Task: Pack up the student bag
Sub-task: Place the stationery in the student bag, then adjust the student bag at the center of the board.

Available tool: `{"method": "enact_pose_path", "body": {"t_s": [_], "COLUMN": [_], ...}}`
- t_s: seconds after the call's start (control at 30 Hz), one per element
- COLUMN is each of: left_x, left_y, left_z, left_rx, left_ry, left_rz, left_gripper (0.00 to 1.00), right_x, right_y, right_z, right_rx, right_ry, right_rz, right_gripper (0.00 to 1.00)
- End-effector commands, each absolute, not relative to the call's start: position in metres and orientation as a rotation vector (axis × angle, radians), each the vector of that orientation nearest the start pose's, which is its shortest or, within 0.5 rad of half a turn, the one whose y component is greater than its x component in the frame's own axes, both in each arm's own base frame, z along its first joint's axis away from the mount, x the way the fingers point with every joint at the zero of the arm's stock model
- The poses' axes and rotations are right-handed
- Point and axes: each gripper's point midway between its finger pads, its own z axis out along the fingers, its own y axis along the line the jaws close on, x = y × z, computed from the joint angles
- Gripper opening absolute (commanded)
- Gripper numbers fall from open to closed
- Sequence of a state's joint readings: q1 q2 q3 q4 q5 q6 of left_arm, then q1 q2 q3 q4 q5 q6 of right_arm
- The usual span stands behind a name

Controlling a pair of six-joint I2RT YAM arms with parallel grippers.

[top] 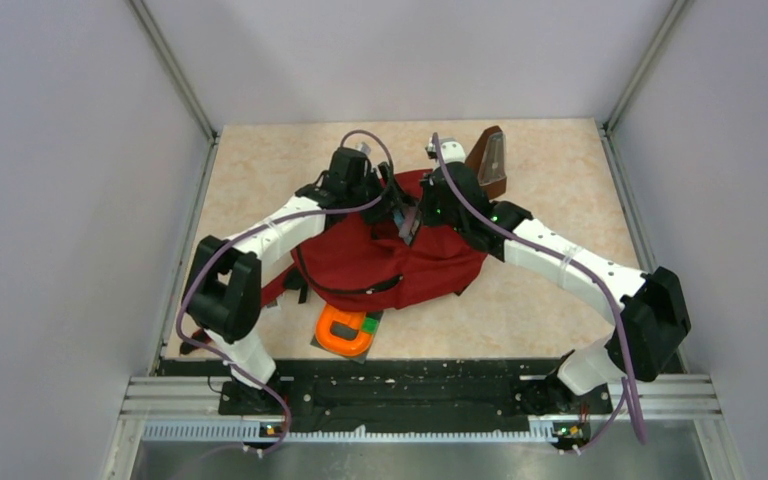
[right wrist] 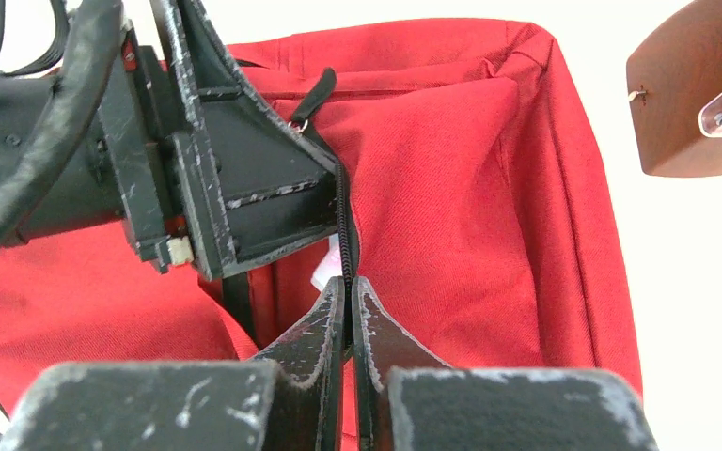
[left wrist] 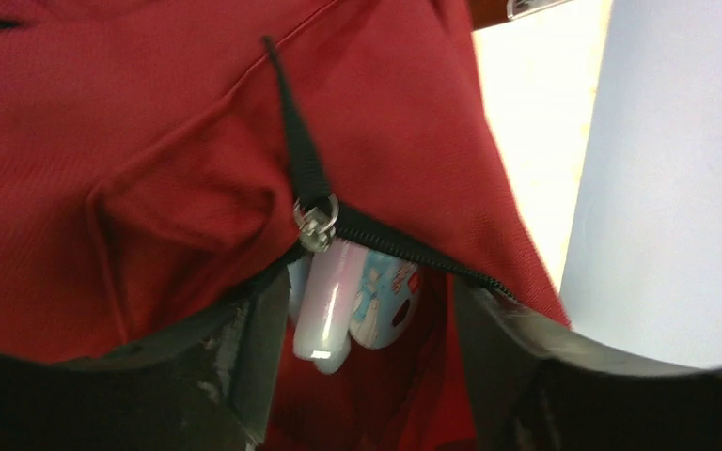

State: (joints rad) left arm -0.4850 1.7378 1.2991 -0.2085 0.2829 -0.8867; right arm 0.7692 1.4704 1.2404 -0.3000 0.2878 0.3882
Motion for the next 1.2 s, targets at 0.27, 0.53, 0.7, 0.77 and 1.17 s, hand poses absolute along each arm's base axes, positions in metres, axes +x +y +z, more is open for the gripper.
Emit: {"method": "enact_pose_path", "body": {"t_s": [0.27,0.53,0.7,0.77,1.17], "left_x": [0.358,0.322,0.297,0.286,0.217], "left_y": [-0.177,-0.025,-0.010,-0.017,-0.027], "left_z": [0.224,0.195,0.150,0.137,0.073], "left_rx": [-0.178,-0.647,-0.853,-0.925,-1.146], "left_ry": [2.115,2.131,2.275,2.306,2.366], "left_rz": [-0.551,-0.349,-0.362,-0.403,-0.401], "left_gripper": [0.83,0.86,0.84,0.82,0.61], "right_x": [0.347,0.347,0.348,0.348,0.350], "right_y": [0.276,0.279,0.283,0.285,0.287], "right_z": [0.277,0.275,0.270,0.270,0.268], "right_rx": [-0.169,-0.177,-0.184,-0.183,-0.184], "right_ry": [1.946,1.949,1.969,1.971,1.969], "right_rz": [0.458,0.473,0.478,0.483,0.485], "right_gripper": [0.00,0.00,0.00,0.00,0.00]}}
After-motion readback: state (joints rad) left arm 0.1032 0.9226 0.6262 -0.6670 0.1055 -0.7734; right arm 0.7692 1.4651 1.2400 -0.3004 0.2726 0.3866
